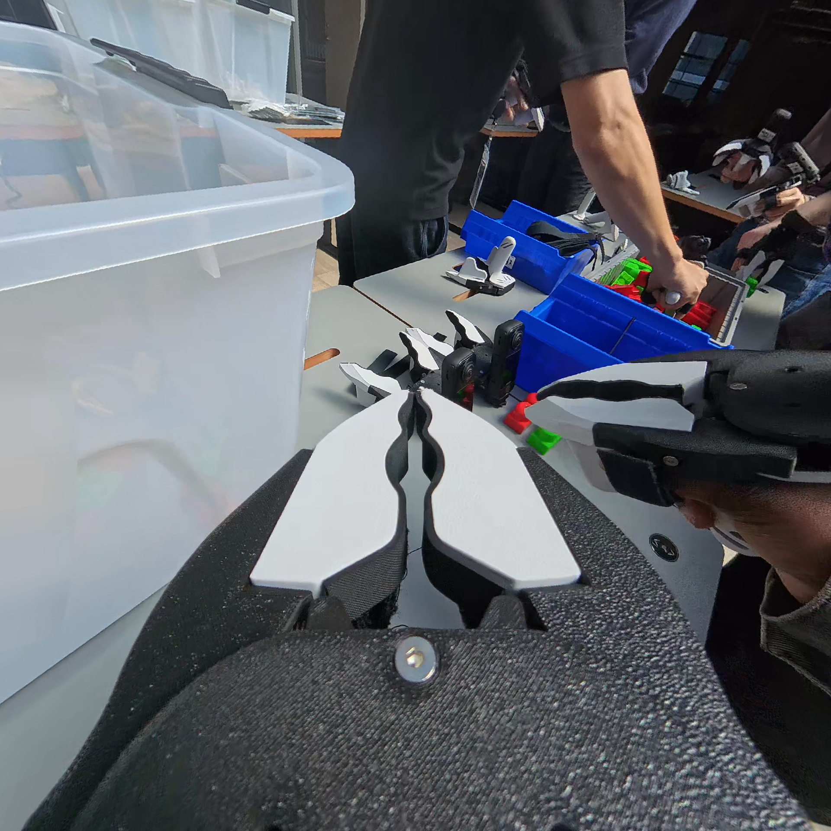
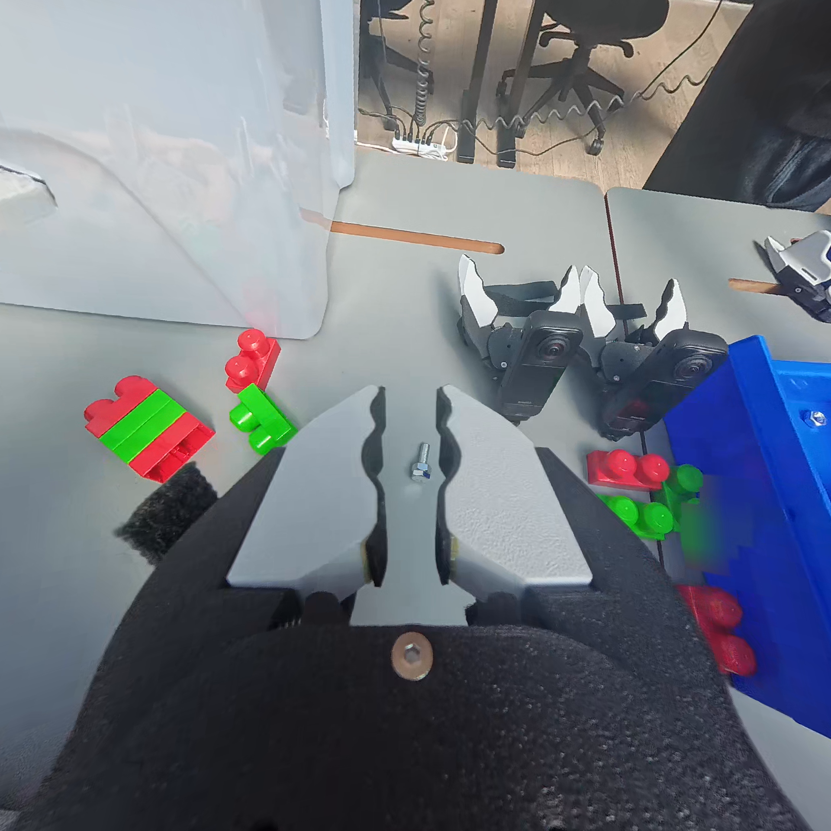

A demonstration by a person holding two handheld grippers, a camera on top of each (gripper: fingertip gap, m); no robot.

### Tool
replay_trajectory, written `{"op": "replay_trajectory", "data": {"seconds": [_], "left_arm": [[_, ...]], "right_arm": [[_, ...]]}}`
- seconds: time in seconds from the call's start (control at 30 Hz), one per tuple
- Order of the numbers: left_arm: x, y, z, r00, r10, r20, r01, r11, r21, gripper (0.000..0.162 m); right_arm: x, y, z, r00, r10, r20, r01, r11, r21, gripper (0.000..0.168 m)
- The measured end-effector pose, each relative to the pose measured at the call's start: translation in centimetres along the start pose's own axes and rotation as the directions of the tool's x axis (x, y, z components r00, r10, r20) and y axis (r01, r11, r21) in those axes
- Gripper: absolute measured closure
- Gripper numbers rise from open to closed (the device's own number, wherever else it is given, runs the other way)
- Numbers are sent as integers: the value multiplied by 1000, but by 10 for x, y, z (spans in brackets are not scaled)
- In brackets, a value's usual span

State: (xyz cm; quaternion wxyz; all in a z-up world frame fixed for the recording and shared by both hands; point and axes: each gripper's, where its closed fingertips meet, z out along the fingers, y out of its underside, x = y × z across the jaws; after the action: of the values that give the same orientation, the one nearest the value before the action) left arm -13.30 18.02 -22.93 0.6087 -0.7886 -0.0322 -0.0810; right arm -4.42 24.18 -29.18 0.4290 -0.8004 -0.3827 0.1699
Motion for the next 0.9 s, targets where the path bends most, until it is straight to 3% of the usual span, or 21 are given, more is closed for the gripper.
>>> {"op": "replay_trajectory", "data": {"seconds": [0.03, 0.2, 0.23, 0.3, 0.33, 0.37, 0.43, 0.53, 0.67, 0.9], "left_arm": [[-1, -1, -1, 1000, 11, 4, -11, 1000, 2, 162], [-4, 1, 1, 1000, 16, 15, -15, 1000, -25, 162], [-4, 2, 2, 1000, 18, 12, -18, 999, -28, 152], [-8, 8, 4, 999, 19, 38, -17, 997, -70, 95], [-8, 11, 5, 999, 17, 34, -13, 995, -94, 75], [-9, 12, 6, 1000, 6, 30, -3, 994, -106, 63], [-6, 10, 5, 1000, -12, -1, 11, 995, -101, 51], [-5, 5, 1, 999, 16, -32, -19, 996, -87, 61], [-5, 8, -8, 997, 48, -64, -54, 994, -97, 93], [-26, 30, -43, 997, 65, -41, -70, 986, -150, 109]], "right_arm": [[-2, -2, -2, 999, -34, 9, 34, 999, 22, 168], [0, -5, -3, 999, -35, 6, 35, 999, 38, 168], [0, -4, -2, 999, -33, 5, 33, 999, 39, 168], [2, -4, -1, 999, -45, -10, 45, 998, 34, 124], [3, -1, 1, 999, -43, -10, 43, 999, 11, 103], [2, 2, 4, 1000, -30, 6, 30, 999, -13, 87], [0, 5, 8, 999, -5, 43, 6, 999, -31, 82], [0, 8, 8, 998, -26, 59, 28, 999, -31, 83], [2, 14, 9, 994, -55, 90, 59, 997, -41, 90], [23, 61, 7, 957, -231, 174, 254, 959, -122, 95]]}}
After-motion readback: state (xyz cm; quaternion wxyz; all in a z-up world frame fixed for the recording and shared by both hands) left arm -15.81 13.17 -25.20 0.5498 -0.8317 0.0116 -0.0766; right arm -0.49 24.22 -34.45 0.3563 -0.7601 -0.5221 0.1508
